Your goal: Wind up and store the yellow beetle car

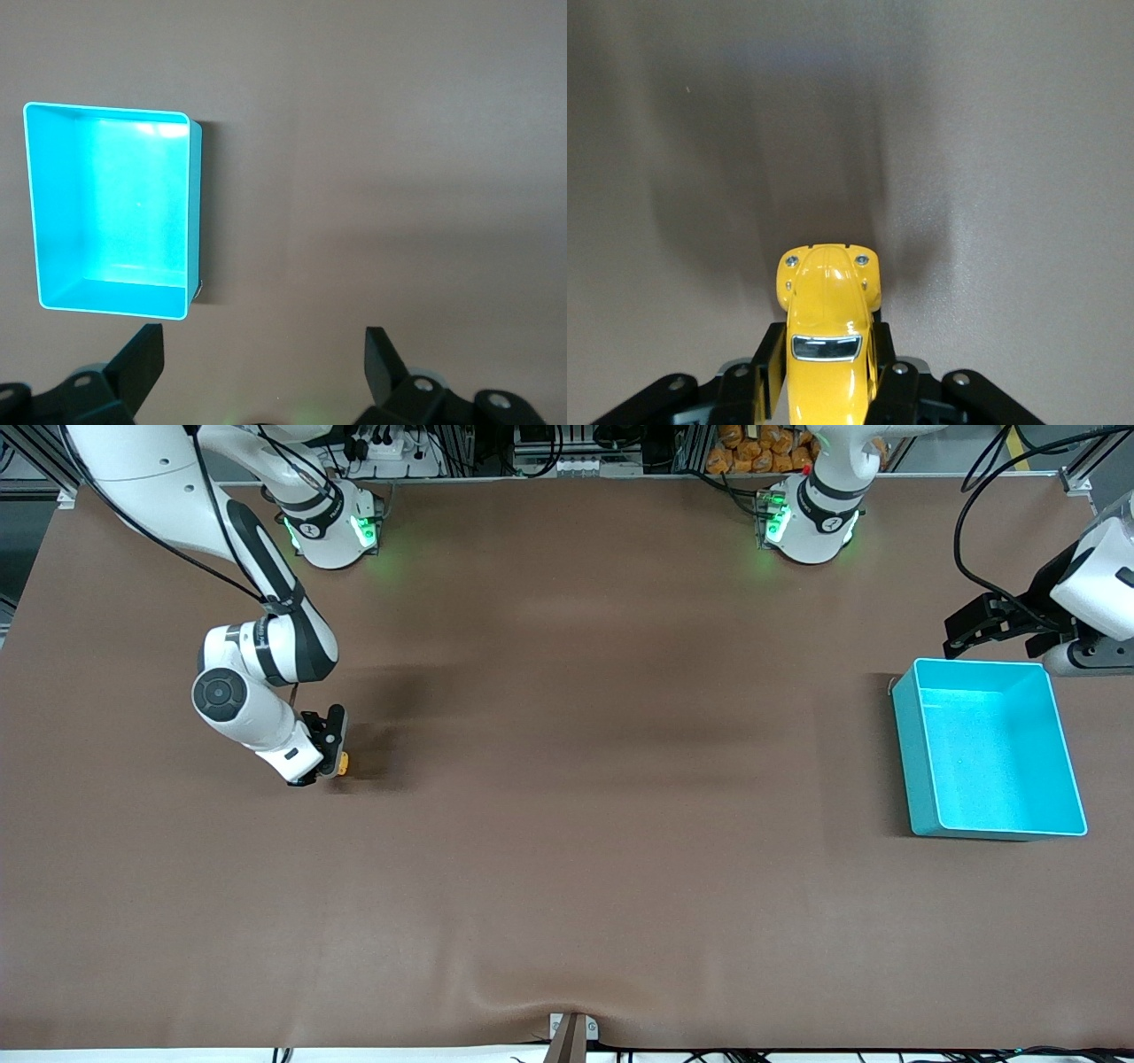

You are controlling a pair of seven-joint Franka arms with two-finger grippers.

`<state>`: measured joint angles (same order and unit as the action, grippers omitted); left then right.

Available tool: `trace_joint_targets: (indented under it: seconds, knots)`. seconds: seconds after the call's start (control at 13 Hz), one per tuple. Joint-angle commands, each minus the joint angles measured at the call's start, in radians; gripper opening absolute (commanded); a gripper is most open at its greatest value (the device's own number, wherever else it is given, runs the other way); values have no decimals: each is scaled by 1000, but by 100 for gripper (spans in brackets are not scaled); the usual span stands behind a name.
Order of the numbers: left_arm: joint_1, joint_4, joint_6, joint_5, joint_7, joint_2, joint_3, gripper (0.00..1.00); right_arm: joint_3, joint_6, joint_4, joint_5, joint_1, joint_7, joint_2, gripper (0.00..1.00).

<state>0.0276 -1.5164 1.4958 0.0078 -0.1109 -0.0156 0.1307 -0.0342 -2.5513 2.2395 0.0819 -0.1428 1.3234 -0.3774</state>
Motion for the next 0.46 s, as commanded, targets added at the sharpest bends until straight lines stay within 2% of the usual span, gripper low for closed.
trace_joint_targets:
  seconds: [0.0, 0.38]
  knots:
    - [5, 5, -2, 8, 2, 11, 4, 100, -7, -29, 3, 19, -23, 2, -21, 35]
    - [5, 5, -2, 8, 4, 11, 3, 100, -7, -29, -4, 19, -24, 8, -40, 33]
